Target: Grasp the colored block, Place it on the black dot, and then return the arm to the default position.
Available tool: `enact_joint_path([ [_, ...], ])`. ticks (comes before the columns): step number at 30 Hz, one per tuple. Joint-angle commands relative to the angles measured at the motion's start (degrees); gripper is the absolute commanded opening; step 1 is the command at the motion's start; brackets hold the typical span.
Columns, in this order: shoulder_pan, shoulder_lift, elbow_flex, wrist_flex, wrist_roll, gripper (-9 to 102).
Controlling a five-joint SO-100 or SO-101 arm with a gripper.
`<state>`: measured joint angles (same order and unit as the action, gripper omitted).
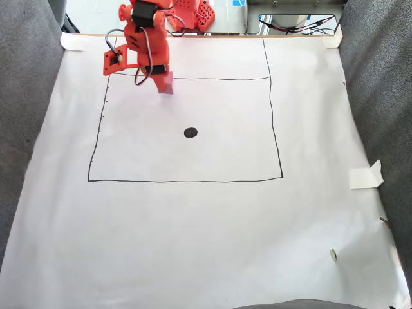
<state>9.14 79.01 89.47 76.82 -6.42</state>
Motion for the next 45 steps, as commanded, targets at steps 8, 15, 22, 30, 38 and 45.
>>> enact_joint_path([
  [8,-6.94,3.43,-8.79,-2.90,12.13,0],
  [15,-11.34,-0.35,-19.34,1.23,19.42,0],
  [22,-13.45,-8.26,-26.46,0.88,23.03,0],
  [30,-14.77,-13.01,-33.22,-0.53,28.56,0],
  [38,-12.66,-16.17,-37.00,-1.76,29.27,0],
  [45,-11.43,-20.39,-39.29,-1.58,29.36,0],
])
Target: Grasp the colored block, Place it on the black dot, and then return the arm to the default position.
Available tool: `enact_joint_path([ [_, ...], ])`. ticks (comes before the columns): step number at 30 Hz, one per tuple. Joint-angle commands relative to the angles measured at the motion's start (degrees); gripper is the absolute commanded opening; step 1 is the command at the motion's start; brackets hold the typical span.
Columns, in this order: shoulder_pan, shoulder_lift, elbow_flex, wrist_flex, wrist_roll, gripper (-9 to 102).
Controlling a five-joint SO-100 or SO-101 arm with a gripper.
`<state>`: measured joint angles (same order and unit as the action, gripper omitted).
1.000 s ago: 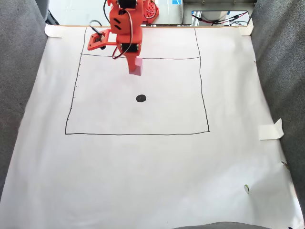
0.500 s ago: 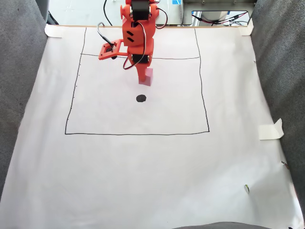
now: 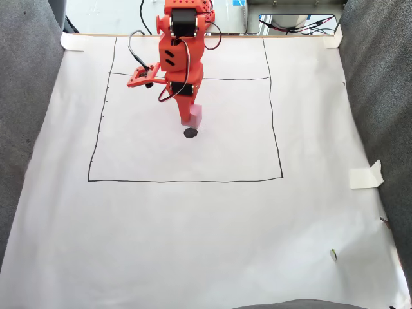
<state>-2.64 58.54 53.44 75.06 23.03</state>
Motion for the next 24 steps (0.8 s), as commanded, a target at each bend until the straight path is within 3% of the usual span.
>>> enact_joint_path([
  [1,0.44,-0.70,-3.78,0.18,0.00,0],
  [24,1.32,-9.23,-10.02,2.29,0.26,0],
])
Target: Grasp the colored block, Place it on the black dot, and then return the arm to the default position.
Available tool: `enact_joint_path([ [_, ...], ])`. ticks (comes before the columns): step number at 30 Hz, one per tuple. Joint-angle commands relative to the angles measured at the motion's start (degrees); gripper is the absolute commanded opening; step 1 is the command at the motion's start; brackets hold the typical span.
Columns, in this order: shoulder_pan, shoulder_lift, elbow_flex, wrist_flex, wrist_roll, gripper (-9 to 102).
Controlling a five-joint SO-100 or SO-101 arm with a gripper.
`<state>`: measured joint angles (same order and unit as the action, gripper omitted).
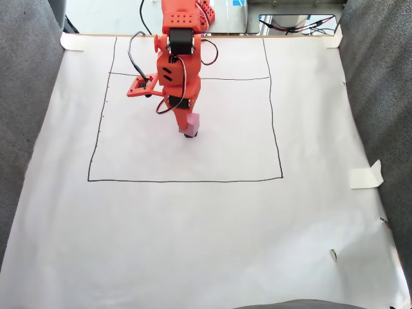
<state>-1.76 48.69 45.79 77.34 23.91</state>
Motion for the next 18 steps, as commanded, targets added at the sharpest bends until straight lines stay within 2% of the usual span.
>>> enact_joint_path([
  [1,0.53,0.26,-2.37,-0.09,-0.62,0],
  [18,0.88,-2.81,-6.33,-0.18,-1.76,0],
])
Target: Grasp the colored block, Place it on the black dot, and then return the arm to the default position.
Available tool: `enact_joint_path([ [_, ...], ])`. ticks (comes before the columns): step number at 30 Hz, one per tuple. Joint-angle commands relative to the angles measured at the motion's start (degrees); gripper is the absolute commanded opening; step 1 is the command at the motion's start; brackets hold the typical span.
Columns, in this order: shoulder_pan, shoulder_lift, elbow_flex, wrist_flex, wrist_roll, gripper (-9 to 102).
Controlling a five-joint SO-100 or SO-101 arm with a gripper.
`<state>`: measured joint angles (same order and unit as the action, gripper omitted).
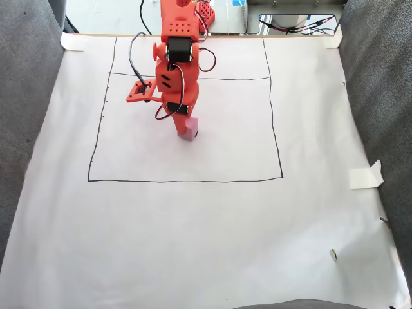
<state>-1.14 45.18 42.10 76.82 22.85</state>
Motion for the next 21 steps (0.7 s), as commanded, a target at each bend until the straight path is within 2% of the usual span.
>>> enact_joint_path([
  [1,0.26,0.53,-2.64,0.26,-0.79,0],
  [21,-1.85,-0.97,-2.37,1.85,-5.10,0],
])
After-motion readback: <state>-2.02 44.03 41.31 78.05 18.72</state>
